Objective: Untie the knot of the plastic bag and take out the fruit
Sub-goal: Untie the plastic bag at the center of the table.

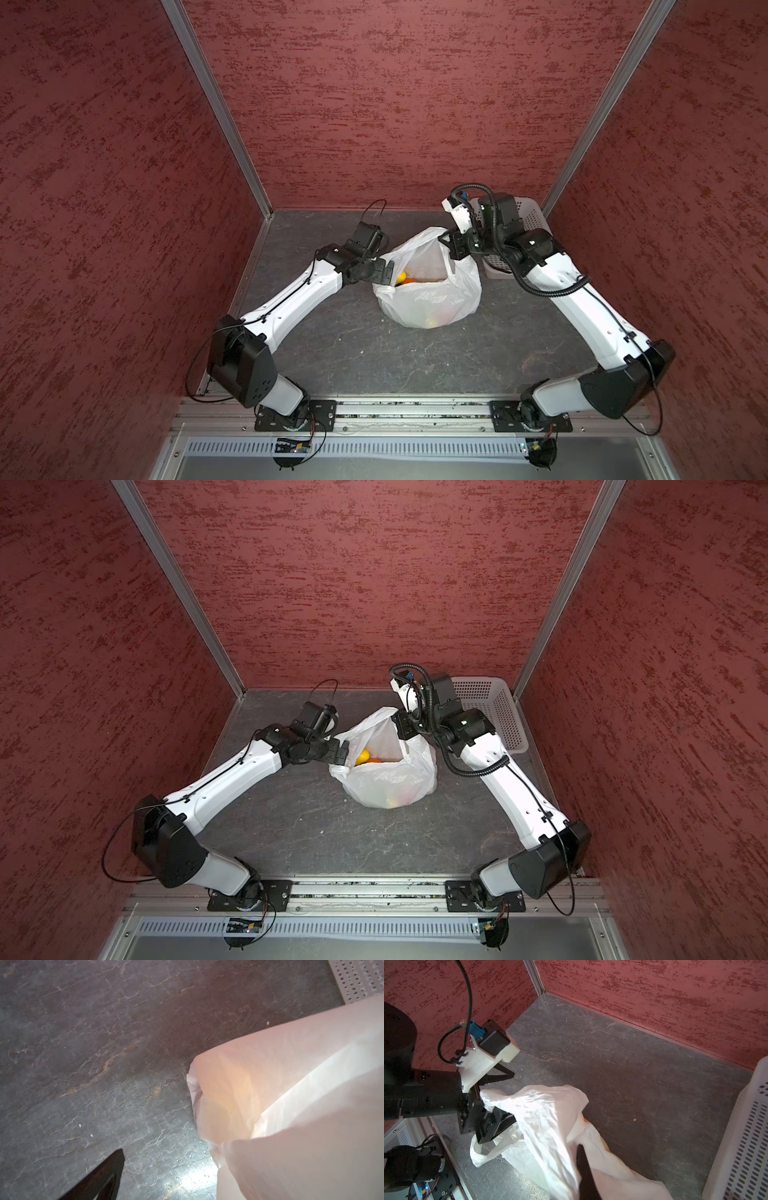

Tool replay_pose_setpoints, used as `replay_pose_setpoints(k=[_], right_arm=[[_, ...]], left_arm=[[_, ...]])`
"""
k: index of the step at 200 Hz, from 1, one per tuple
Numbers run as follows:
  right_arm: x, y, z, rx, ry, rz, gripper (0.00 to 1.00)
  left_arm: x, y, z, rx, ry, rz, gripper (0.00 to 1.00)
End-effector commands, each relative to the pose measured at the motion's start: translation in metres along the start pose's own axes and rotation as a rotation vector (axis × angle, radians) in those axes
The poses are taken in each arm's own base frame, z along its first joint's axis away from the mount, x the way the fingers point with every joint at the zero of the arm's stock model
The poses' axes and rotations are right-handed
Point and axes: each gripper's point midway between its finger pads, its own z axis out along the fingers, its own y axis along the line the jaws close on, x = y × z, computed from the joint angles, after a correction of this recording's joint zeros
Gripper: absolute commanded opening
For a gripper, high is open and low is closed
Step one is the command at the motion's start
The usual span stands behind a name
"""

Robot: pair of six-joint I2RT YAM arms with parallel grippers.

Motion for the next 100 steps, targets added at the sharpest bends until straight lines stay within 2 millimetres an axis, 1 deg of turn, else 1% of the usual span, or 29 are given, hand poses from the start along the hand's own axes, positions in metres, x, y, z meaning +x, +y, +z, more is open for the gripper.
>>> replay_pose_setpoints(k=[1, 17, 32, 42, 51, 60, 76, 84, 94, 100], right_arm=[[-0.021, 0.003, -0.016, 0.007, -0.097, -0.001, 0.00], [-0.021, 0.005, -0.014, -0.006, -0.097, 0.004, 0.00], [-0.022, 0.006, -0.014, -0.015, -0.102, 0.009, 0.00], [-0.023, 0.007, -0.014, -0.020, -0.107, 0.014, 0.00], [-0.025, 0.008, -0.015, -0.025, -0.114, 0.017, 0.00], [-0.026, 0.010, -0.016, -0.032, -0.122, 0.019, 0.00], [-0.027, 0.011, -0.018, -0.038, -0.130, 0.023, 0.00], [-0.027, 0.012, -0.019, -0.040, -0.133, 0.024, 0.00], [-0.026, 0.012, -0.019, -0.038, -0.132, 0.029, 0.00], [-0.025, 0.012, -0.020, -0.035, -0.133, 0.030, 0.00]], left_arm=[[-0.010, -0.007, -0.022, 0.061, -0.079, 0.015, 1.00], [-0.027, -0.037, -0.041, 0.196, -0.182, 0.067, 1.00], [-0.040, -0.055, -0.053, 0.268, -0.240, 0.090, 1.00], [-0.043, -0.060, -0.052, 0.289, -0.237, 0.087, 1.00], [-0.045, -0.064, -0.046, 0.297, -0.215, 0.081, 1.00], [-0.043, -0.066, -0.037, 0.292, -0.182, 0.073, 1.00], [-0.040, -0.064, -0.019, 0.250, -0.133, 0.053, 1.00], [-0.037, -0.061, -0.009, 0.212, -0.103, 0.041, 1.00], [-0.032, -0.049, 0.003, 0.131, -0.064, 0.017, 1.00], [-0.029, -0.043, 0.009, 0.093, -0.046, 0.008, 0.97]])
